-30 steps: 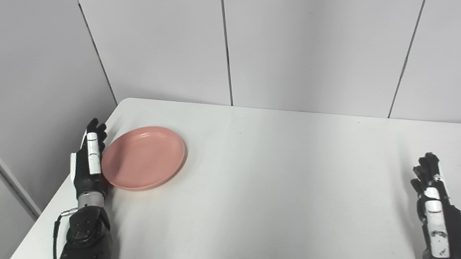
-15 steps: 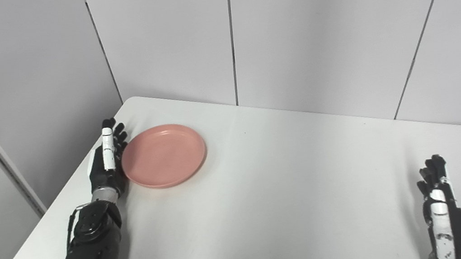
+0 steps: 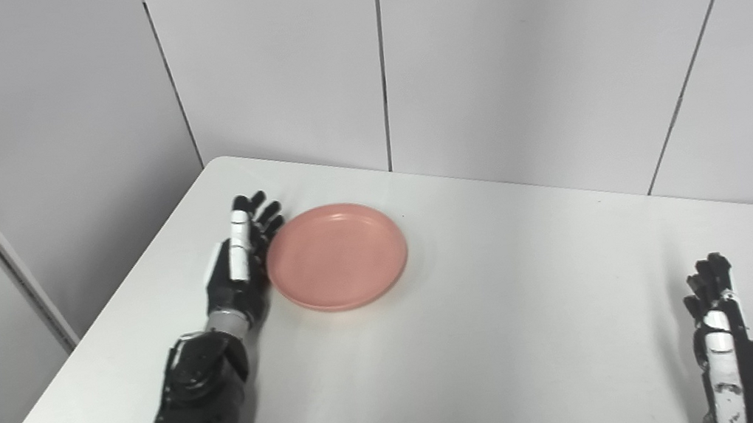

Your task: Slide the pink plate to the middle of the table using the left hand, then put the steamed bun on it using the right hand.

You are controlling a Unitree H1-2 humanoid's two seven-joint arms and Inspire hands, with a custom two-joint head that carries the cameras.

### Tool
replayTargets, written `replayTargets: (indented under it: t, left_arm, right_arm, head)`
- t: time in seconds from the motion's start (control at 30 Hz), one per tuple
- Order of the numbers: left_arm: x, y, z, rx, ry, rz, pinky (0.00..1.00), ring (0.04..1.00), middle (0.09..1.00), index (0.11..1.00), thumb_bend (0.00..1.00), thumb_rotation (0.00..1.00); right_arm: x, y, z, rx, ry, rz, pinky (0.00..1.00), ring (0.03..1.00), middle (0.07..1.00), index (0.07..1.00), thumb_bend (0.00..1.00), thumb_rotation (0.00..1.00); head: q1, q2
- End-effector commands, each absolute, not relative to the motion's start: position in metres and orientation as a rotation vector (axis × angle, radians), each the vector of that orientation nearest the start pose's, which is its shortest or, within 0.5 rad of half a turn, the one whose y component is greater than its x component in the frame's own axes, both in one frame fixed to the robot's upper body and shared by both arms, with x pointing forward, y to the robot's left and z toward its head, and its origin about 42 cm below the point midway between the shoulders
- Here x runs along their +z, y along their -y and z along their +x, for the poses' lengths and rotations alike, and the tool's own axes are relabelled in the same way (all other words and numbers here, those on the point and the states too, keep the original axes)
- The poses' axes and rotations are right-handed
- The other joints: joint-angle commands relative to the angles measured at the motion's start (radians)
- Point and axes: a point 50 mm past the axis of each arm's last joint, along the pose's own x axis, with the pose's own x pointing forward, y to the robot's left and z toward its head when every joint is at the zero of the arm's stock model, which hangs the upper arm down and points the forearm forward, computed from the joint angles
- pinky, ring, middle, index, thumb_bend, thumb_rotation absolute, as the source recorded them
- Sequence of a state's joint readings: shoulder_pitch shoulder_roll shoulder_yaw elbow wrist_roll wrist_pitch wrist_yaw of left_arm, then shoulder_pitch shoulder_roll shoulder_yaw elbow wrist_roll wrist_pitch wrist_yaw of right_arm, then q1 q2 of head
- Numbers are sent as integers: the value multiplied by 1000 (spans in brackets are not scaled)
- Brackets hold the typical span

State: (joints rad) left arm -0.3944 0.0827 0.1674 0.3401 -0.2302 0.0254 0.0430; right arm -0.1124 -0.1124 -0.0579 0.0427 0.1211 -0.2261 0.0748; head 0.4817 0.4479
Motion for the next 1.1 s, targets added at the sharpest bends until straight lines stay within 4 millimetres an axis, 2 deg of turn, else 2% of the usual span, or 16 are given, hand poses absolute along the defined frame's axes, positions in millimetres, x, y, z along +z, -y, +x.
replayTargets:
  t: [0.0, 0.13, 0.23, 0.4, 0.47, 0.5, 0.57, 0.67, 0.73, 0.77, 0.8, 0.83, 0.87, 0.9, 0.97, 1.07]
  left_arm:
    - [138, -240, 410, 91, 26, -215, 965, 928, 910, 913, 782, 1000]
    - [137, -221, 406, 71, -6, -258, 954, 933, 915, 919, 809, 1000]
    - [133, -203, 399, 52, 2, -252, 996, 954, 935, 942, 800, 1000]
    - [126, -180, 391, 45, 19, -274, 937, 916, 913, 916, 773, 1000]
    - [123, -173, 389, 31, 29, -279, 946, 926, 919, 921, 772, 1000]
    - [121, -169, 388, 17, 29, -277, 949, 927, 921, 922, 772, 1000]
    - [118, -162, 383, -21, 27, -271, 972, 941, 936, 933, 777, 1000]
    - [114, -156, 374, -31, 27, -260, 934, 919, 915, 910, 769, 993]
    - [114, -152, 368, -35, 28, -268, 907, 905, 899, 890, 762, 959]
    - [114, -151, 366, -37, 28, -271, 903, 903, 896, 885, 761, 947]
    - [114, -150, 362, -44, 26, -269, 901, 902, 895, 882, 760, 941]
    - [113, -150, 359, -49, 24, -267, 898, 901, 898, 887, 742, 937]
    - [113, -150, 356, -61, 21, -262, 897, 901, 899, 889, 736, 935]
    - [113, -150, 353, -83, 15, -255, 905, 907, 906, 896, 735, 948]
    - [112, -150, 346, -141, 5, -232, 939, 936, 933, 921, 746, 992]
    - [114, -149, 339, -184, -13, -229, 953, 949, 949, 934, 752, 1000]
  right_arm:
    - [118, 261, 305, 27, 240, -9, 1000, 992, 984, 1000, 415, 937]
    - [116, 263, 306, 34, 235, -16, 1000, 991, 986, 1000, 432, 931]
    - [117, 265, 307, 27, 216, -14, 1000, 997, 991, 1000, 443, 918]
    - [116, 268, 308, 35, 212, -22, 1000, 998, 989, 1000, 450, 913]
    - [116, 267, 307, 34, 213, -22, 996, 962, 959, 981, 502, 898]
    - [117, 266, 307, 33, 216, -21, 995, 955, 953, 977, 511, 893]
    - [118, 263, 307, 30, 228, -28, 938, 915, 921, 940, 540, 861]
    - [121, 257, 306, 38, 243, -49, 898, 898, 907, 923, 557, 852]
    - [124, 252, 305, 43, 246, -62, 904, 908, 918, 934, 550, 860]
    - [125, 250, 304, 44, 248, -65, 907, 910, 920, 937, 540, 859]
    - [128, 246, 304, 44, 251, -67, 909, 911, 921, 939, 535, 858]
    - [129, 243, 303, 43, 253, -68, 923, 919, 927, 945, 533, 839]
    - [131, 240, 303, 46, 255, -69, 928, 922, 929, 947, 532, 833]
    - [132, 237, 303, 49, 257, -71, 942, 929, 935, 953, 533, 830]
    - [133, 229, 303, 51, 262, -84, 938, 932, 940, 958, 541, 828]
    - [134, 221, 305, 52, 258, -90, 942, 938, 944, 963, 536, 825]
  head:
    - [-2, 3]
    - [-4, 4]
    - [-13, 8]
    - [-36, 19]
    - [-45, 22]
    - [-76, 37]
    - [-104, 39]
    - [-157, 55]
    - [-208, 66]
    - [-208, 66]
    - [-255, 77]
    - [-255, 77]
    - [-299, 85]
    - [-306, 86]
    - [-369, 98]
    - [-405, 104]
